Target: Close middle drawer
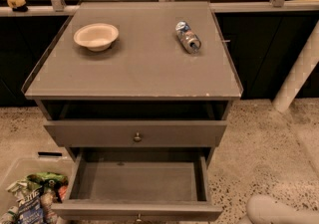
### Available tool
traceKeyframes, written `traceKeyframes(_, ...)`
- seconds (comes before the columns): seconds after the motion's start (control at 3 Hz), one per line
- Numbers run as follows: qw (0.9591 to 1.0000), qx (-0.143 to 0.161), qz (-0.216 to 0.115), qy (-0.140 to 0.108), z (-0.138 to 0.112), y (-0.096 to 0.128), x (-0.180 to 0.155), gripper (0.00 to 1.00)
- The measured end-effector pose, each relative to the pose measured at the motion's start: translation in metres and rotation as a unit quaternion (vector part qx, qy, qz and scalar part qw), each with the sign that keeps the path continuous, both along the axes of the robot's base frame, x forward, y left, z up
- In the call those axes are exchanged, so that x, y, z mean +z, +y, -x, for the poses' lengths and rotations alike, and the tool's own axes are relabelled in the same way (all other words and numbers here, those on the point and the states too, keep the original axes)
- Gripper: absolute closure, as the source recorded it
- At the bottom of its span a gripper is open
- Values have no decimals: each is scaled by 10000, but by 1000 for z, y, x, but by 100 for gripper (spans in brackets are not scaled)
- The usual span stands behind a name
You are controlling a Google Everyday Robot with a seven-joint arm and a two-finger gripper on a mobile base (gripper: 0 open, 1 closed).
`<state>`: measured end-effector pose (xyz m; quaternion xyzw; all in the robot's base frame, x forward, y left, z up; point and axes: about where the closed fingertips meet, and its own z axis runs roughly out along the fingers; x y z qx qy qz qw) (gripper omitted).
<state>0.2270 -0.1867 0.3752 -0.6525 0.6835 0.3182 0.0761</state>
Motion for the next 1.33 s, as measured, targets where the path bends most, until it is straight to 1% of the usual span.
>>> traceKeyframes(0.33,9988,-234,163,-405,4,4,6,0)
traceKeyframes(0.67,9902,-1036,475,-805,-6,-5,8,0)
traceKeyframes(1.0,9835,-1455,548,-925,-24,-17,-2,0)
traceKeyframes(1.33,9836,-1449,547,-924,-24,-16,-2,0)
